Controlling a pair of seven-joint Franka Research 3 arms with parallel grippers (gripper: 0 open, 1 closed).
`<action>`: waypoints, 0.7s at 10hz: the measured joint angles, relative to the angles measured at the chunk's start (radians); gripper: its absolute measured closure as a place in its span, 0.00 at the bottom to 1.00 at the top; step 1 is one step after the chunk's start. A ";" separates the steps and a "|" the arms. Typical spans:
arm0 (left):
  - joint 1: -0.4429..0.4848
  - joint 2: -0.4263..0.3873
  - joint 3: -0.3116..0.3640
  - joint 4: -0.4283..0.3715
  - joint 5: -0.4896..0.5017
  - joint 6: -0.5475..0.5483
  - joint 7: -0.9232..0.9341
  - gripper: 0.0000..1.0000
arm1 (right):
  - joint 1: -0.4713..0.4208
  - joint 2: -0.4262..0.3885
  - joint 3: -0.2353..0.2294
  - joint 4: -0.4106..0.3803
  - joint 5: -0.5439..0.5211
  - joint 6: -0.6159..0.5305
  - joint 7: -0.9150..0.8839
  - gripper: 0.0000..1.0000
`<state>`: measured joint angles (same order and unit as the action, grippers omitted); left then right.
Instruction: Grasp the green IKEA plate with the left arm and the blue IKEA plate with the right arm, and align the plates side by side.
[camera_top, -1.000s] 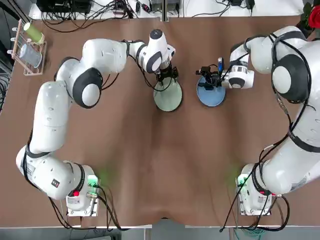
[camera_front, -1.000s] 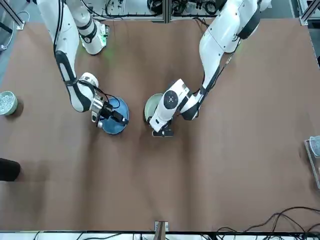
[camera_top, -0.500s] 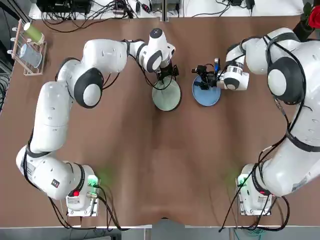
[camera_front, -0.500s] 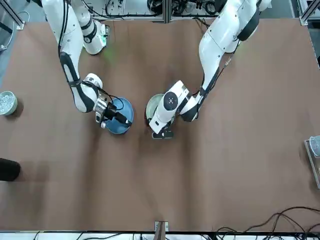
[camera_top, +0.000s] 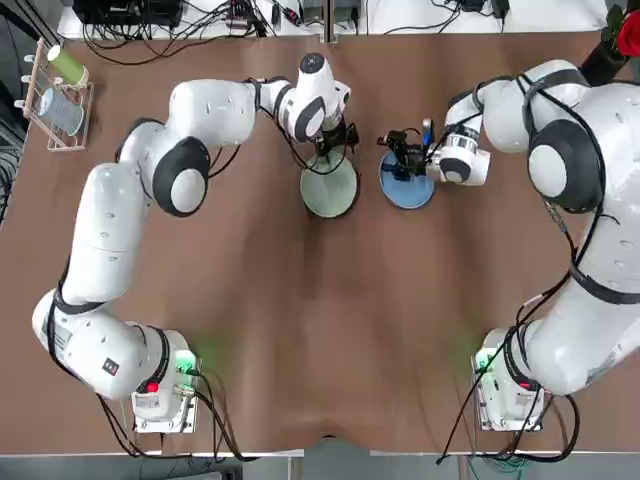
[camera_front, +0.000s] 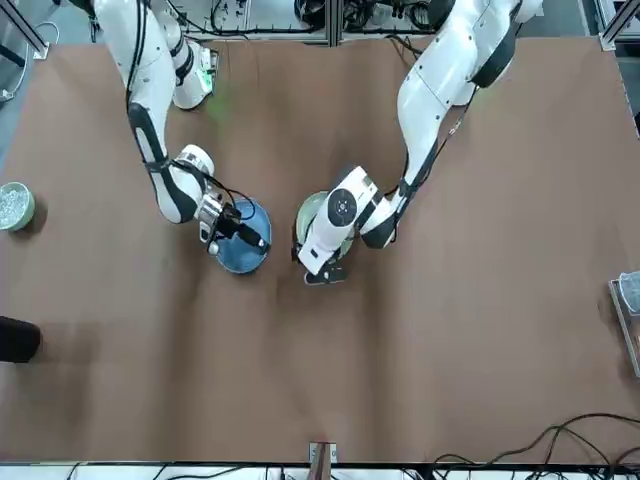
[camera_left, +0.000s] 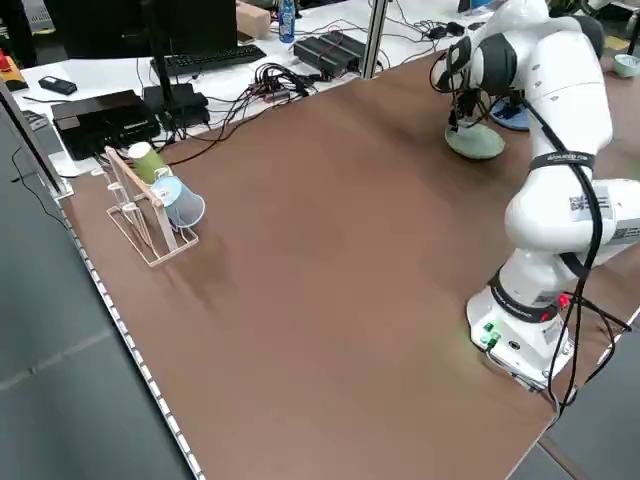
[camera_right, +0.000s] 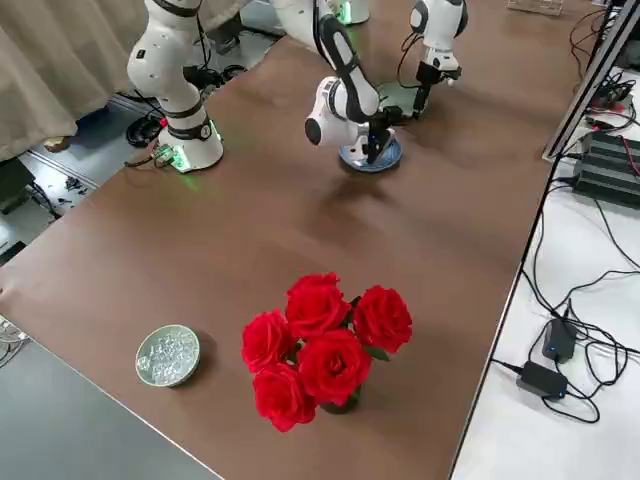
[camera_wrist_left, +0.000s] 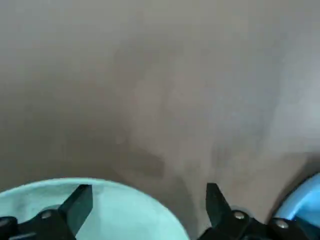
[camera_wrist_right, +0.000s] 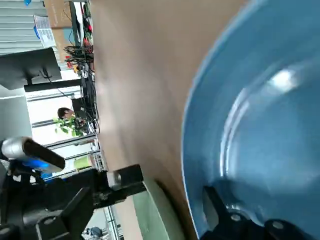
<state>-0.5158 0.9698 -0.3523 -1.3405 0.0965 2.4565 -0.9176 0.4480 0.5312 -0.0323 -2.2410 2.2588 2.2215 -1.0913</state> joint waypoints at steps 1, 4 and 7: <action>-0.013 0.006 0.013 0.006 0.000 0.019 -0.019 0.00 | 0.011 0.006 0.000 0.010 0.010 0.001 0.000 0.02; -0.041 0.008 0.036 0.010 0.000 0.052 -0.056 0.00 | 0.021 0.021 0.000 0.034 0.033 0.000 0.000 0.02; -0.042 0.010 0.039 0.024 0.000 0.055 -0.078 0.00 | 0.064 0.036 0.000 0.056 0.080 0.001 0.000 0.02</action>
<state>-0.5576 0.9795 -0.3129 -1.3165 0.0965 2.5112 -0.9958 0.5121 0.5673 -0.0322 -2.1847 2.3386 2.2228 -1.0913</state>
